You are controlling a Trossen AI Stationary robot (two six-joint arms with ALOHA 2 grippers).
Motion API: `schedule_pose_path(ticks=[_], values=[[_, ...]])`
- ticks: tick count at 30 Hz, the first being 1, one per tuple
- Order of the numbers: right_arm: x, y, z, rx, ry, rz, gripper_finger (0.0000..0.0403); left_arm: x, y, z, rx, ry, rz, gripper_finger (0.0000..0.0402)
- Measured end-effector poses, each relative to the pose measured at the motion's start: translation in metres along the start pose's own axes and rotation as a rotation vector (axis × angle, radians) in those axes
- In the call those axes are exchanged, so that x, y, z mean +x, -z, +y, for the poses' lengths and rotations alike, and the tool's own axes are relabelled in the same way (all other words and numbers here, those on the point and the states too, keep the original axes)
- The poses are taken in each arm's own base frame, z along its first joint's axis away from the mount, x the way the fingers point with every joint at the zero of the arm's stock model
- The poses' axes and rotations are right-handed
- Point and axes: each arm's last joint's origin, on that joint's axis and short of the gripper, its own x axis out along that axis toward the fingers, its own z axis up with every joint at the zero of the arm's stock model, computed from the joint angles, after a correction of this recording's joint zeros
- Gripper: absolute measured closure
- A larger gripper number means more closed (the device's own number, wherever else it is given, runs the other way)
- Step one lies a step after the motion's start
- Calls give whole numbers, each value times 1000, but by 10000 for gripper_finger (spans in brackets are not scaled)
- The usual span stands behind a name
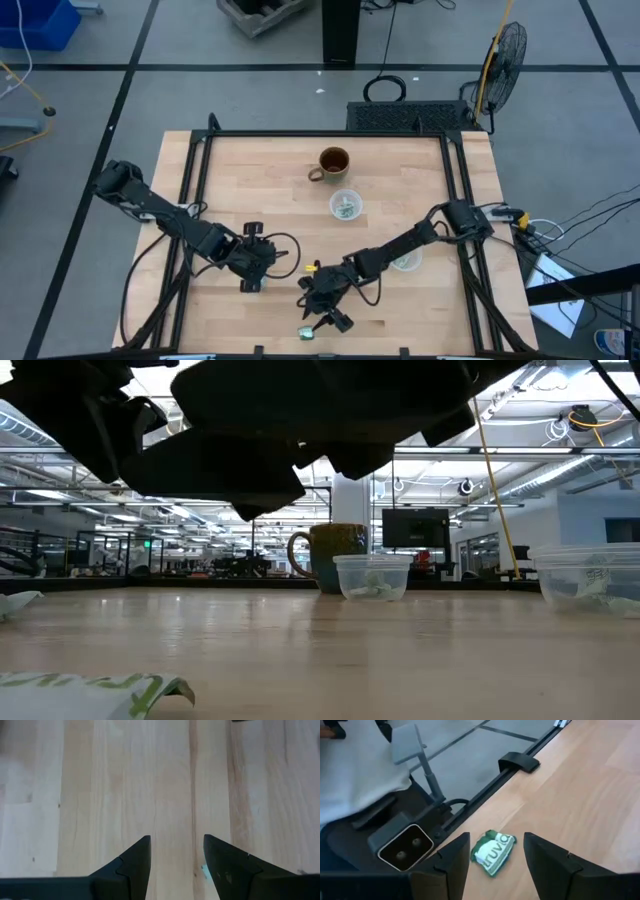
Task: Pick and place items into bin
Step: Put the stevia packet into the bottom transparent bin
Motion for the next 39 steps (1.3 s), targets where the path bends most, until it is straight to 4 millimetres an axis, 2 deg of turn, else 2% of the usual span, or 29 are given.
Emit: schedule_pose_path(ticks=[7,14,20,25,28,34,39], values=[[0,2,1,-150,-3,18,224,0,-2,-1,-115,12,-20,213],[0,2,0,-211,8,21,224,-1,-8,-4,-148,44,-80,213],[14,7,14,-351,116,40,224,-1,-14,-7,-162,75,-136,213],[34,17,31,-365,97,-17,224,-2,-15,-9,-200,97,-145,213],[42,26,35,-378,160,14,219,-3,-14,-11,-203,102,-144,213],[42,37,18,-216,216,43,203,-4,-12,-15,-196,110,-144,213],[39,43,12,-169,269,118,212,-5,-10,-18,-187,118,-144,213]])
